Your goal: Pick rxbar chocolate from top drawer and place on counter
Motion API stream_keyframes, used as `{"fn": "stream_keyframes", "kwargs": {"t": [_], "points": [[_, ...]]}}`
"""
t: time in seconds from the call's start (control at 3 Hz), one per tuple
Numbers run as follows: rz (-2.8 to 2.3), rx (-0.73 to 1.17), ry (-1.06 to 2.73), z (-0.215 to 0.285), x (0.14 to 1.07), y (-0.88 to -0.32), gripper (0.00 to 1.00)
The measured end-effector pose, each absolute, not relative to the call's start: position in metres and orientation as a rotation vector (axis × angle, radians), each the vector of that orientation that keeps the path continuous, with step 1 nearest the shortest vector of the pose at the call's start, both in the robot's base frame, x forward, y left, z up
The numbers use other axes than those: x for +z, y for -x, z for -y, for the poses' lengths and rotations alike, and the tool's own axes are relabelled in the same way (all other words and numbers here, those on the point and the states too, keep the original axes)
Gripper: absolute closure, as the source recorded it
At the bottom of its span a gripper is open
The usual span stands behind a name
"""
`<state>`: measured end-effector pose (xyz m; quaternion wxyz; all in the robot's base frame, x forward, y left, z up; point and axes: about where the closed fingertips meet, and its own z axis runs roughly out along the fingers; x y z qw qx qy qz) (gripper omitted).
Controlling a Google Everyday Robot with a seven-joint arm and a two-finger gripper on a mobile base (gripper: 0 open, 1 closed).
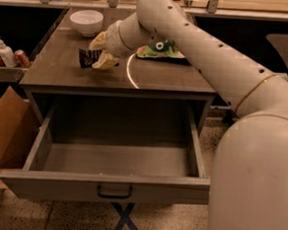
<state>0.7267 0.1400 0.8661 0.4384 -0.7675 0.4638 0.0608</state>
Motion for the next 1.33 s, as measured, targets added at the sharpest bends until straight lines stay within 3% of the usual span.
{"fn": "stream_keyframes", "kwargs": {"t": [0.33,0.67,1.33], "points": [[-1.151,0.156,1.885,-0.149,0.865,-0.747,0.11],[-1.140,0.158,1.842,-0.152,0.870,-0.761,0.00],[-1.168,0.110,1.699,-0.108,0.910,-0.758,0.00]]}}
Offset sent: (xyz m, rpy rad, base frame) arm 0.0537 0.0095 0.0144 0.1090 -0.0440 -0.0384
